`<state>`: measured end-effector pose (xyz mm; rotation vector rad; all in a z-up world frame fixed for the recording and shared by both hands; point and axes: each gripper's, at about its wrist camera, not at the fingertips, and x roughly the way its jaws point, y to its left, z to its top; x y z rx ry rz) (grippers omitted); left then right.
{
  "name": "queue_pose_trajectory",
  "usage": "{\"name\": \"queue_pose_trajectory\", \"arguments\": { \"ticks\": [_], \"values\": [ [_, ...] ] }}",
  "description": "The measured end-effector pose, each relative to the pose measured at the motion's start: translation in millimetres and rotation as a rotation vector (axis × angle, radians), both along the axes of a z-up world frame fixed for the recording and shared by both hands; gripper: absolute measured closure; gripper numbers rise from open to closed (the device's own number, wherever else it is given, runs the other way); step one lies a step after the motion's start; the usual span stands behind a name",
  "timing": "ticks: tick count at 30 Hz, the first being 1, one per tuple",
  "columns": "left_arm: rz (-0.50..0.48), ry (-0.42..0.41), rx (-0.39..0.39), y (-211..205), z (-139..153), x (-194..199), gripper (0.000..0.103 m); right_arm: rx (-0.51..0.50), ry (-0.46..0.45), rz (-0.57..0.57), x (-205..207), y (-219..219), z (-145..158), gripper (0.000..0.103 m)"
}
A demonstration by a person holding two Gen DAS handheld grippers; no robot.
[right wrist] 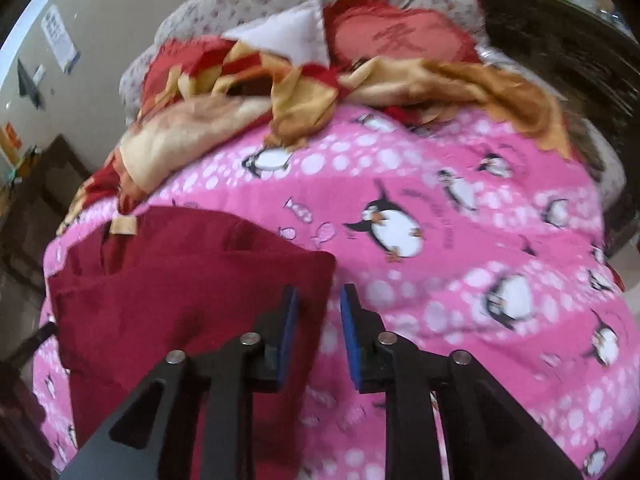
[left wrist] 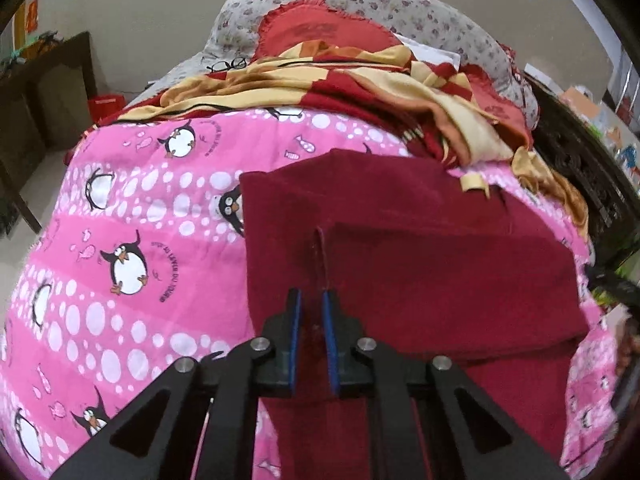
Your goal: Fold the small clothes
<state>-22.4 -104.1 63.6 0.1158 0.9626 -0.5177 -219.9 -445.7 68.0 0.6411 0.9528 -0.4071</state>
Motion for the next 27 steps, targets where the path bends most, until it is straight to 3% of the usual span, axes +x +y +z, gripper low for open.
{"name": "queue_pose_trajectory", "arguments": {
  "ticks": [4, 7, 11, 13, 19, 23, 26, 27],
  "values": [
    [0.030, 0.003, -0.005, 4.7, -3.3, 1.6, 0.081, 0.041, -0.088, 0.141, -11.1, 27.0, 21.9, 0.067],
    [0.047, 0.020, -0.017, 8.9, -4.6, 0.8, 0.080, -0.041, -0.012, 0.262, -5.5, 63.3, 17.8, 0.067],
    [0.038, 0.003, -0.004, 16.5, -0.1, -4.6, 0.071, -0.021, 0.071, 0.303, -25.7, 86.7, -13.2, 0.067],
    [0.042, 0.000, -0.008, 20.7, 2.7, -4.6, 0.068, -0.016, 0.069, 0.312, -34.1, 90.4, -19.2, 0.068],
    [0.044, -0.020, -0.054, 23.0, 11.3, -7.2, 0.049, -0.009, 0.028, 0.222, -51.5, 71.1, 6.1, 0.067],
    [0.043, -0.005, -0.058, 11.8, 5.6, -3.5, 0.049, 0.059, -0.014, 0.119, -47.4, 49.0, 4.4, 0.048],
    [0.025, 0.003, -0.051, -0.8, -0.1, -1.1, 0.050, 0.142, -0.017, 0.066, -36.1, 35.9, -13.2, 0.047],
    [0.018, -0.002, -0.041, -5.3, -1.7, -0.5, 0.055, 0.159, -0.009, 0.056, -31.1, 32.3, -19.7, 0.047]
  ]
}}
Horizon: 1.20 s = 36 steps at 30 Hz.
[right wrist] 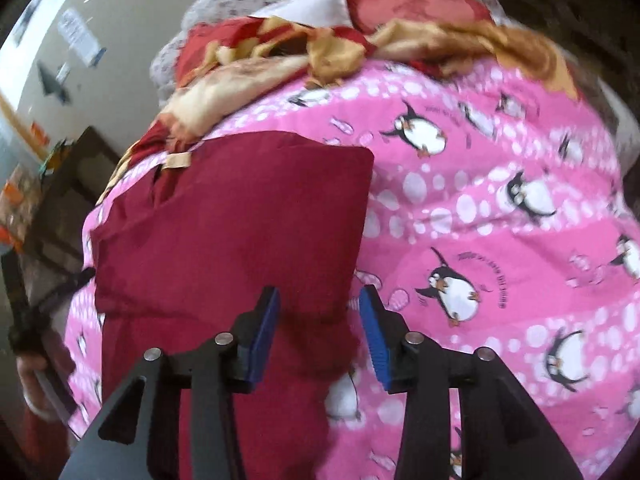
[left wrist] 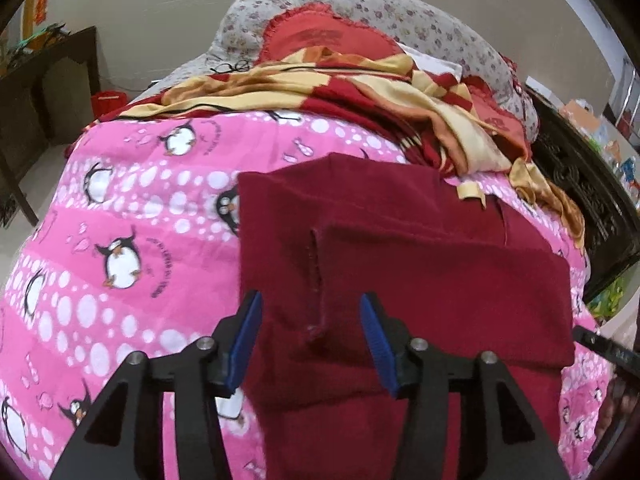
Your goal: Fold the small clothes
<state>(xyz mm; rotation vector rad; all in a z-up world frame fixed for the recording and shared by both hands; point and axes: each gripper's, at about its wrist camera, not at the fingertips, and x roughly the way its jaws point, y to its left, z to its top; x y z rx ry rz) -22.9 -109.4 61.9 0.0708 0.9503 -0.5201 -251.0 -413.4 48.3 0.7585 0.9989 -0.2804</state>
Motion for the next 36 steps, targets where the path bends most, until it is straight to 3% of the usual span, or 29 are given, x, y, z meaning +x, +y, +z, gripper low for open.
{"name": "queue_pose_trajectory", "arguments": {
  "ticks": [2, 4, 5, 8, 10, 14, 16, 19, 22, 26, 31, 36],
  "values": [
    [-0.011, 0.004, 0.021, -6.8, -4.5, 1.1, 0.067, 0.020, 0.018, -0.011, 8.8, -5.3, -10.7, 0.047],
    [-0.018, 0.018, 0.035, -10.4, -9.3, 1.7, 0.068, 0.031, 0.021, 0.018, 15.9, -6.0, -16.1, 0.066],
    [-0.019, 0.019, 0.038, -10.3, -11.0, 1.5, 0.068, -0.022, 0.021, 0.041, 18.1, -2.8, -11.7, 0.072],
    [-0.018, 0.030, 0.070, -11.3, -22.6, 2.2, 0.067, -0.191, 0.056, 0.074, 20.9, 2.1, -4.3, 0.075],
    [-0.015, 0.042, 0.077, -10.6, -28.4, 2.5, 0.067, -0.181, 0.097, 0.060, 20.6, -3.6, -14.7, 0.075],
    [-0.022, 0.032, 0.078, -8.2, -29.9, -1.3, 0.067, -0.152, 0.038, 0.005, 4.3, -2.8, 3.2, 0.075],
    [-0.020, 0.034, 0.080, -8.6, -30.8, -0.6, 0.067, -0.176, -0.003, 0.037, -1.3, 10.9, 16.2, 0.075],
    [-0.008, 0.037, 0.079, -8.6, -31.3, -0.4, 0.065, -0.204, 0.014, 0.121, -2.6, 31.1, 15.3, 0.075],
    [-0.004, 0.049, 0.081, -5.6, -27.4, -5.5, 0.051, -0.228, 0.090, 0.149, -1.9, 36.3, -6.4, 0.075],
    [0.000, 0.017, 0.089, 6.9, -16.6, -19.9, 0.034, -0.190, 0.049, 0.083, -13.1, 25.6, 8.4, 0.064],
    [0.003, -0.002, 0.116, 20.9, -11.8, -36.3, 0.033, -0.190, 0.045, 0.075, -25.0, 28.2, 18.8, 0.063],
    [0.003, -0.006, 0.112, 33.6, -7.8, -53.5, 0.033, -0.131, -0.011, 0.076, -39.1, 40.3, 28.3, 0.059]
  ]
}}
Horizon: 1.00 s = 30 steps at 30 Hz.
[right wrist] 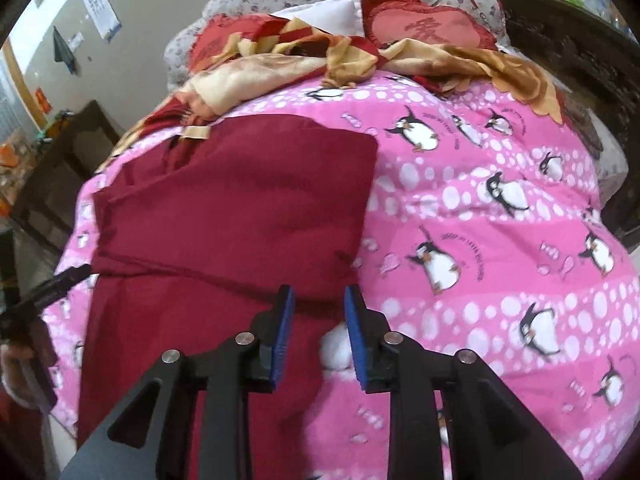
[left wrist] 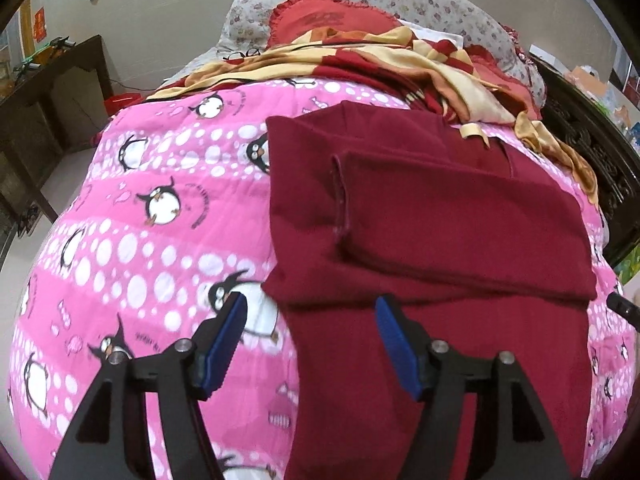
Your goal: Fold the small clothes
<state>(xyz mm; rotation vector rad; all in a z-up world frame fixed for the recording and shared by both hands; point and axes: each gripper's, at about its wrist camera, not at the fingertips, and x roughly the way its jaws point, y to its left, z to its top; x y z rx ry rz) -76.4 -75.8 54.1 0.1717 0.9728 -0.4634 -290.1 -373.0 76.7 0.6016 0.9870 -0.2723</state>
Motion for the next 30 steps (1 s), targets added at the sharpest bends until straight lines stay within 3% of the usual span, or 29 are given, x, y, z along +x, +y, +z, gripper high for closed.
{"name": "queue_pose_trajectory", "arguments": {
  "ticks": [7, 9, 17, 22, 23, 26, 30],
  "values": [
    [-0.007, -0.008, 0.003, 4.3, 2.4, -16.6, 0.032, 0.028, 0.032, -0.009, 2.6, 7.8, -12.8, 0.056],
    [-0.005, -0.007, -0.002, 6.1, 3.4, -18.4, 0.032, 0.035, 0.039, -0.043, 5.2, 3.6, -17.8, 0.050],
    [0.000, -0.006, -0.003, 13.8, 4.5, -24.3, 0.032, 0.042, 0.101, -0.066, 22.9, 0.4, -36.1, 0.049],
    [0.024, 0.027, -0.025, 22.6, -1.0, -23.5, 0.032, 0.056, 0.093, -0.082, 24.7, -5.0, -42.2, 0.049],
    [0.028, 0.032, -0.027, 23.9, -2.2, -23.5, 0.032, 0.049, 0.092, -0.074, 24.9, -5.1, -43.2, 0.052],
    [0.033, 0.034, -0.020, 27.0, -4.3, -24.2, 0.032, -0.043, 0.113, -0.041, 24.5, 0.4, -39.7, 0.076],
    [0.045, 0.033, -0.014, 31.3, -6.0, -21.5, 0.032, -0.075, 0.113, -0.032, 17.5, -2.6, -38.4, 0.079]
  ]
}}
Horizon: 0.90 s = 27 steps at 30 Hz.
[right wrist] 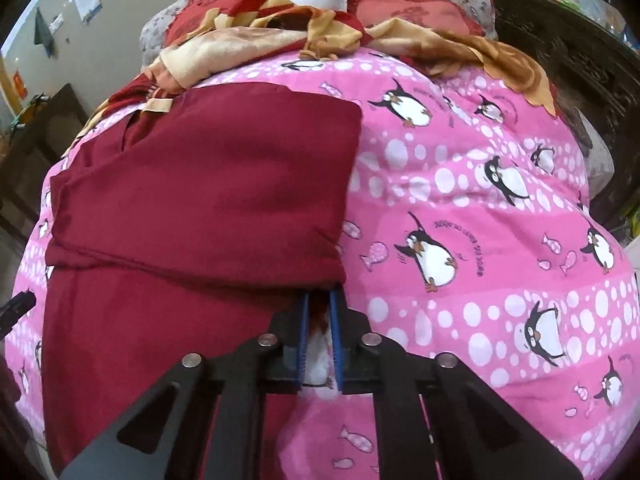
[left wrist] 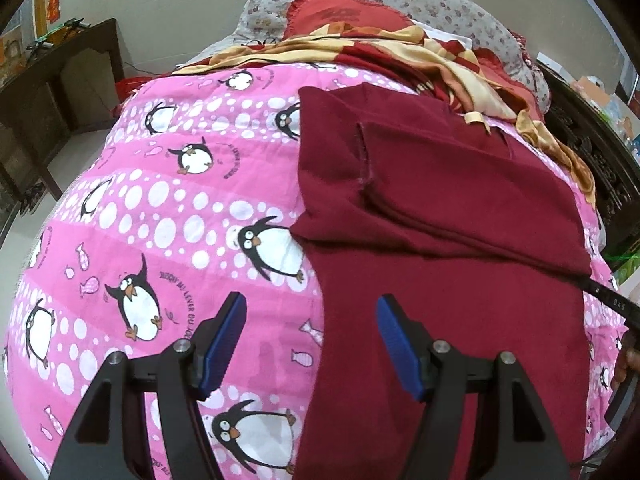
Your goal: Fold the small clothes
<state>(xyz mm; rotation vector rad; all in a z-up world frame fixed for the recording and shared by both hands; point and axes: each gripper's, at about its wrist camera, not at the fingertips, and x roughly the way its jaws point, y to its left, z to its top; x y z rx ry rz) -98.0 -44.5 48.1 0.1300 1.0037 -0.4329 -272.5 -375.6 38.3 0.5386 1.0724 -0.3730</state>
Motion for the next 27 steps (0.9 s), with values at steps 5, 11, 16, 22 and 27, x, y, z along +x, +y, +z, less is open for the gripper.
{"name": "queue_pose_trajectory", "arguments": {
  "ticks": [5, 11, 16, 22, 27],
  "values": [
    [0.023, 0.002, -0.006, 9.4, -1.2, 3.6, 0.032, 0.018, 0.006, -0.037, -0.9, -0.6, 3.1, 0.078],
    [0.072, 0.017, -0.023, 24.9, -6.3, 11.1, 0.032, 0.001, -0.187, 0.101, 15.4, 48.4, 66.3, 0.064],
    [0.110, 0.038, -0.076, 41.0, -6.5, 13.4, 0.032, -0.037, -0.278, 0.409, 81.6, 137.6, 83.0, 0.064],
    [0.124, 0.017, -0.077, 59.2, -2.0, 14.9, 0.032, -0.063, -0.270, 0.565, 160.5, 216.8, 60.2, 0.064],
    [0.170, 0.031, -0.120, 79.2, -1.7, 23.3, 0.032, -0.018, -0.238, 0.568, 197.7, 238.1, 39.7, 0.064]
  ]
}}
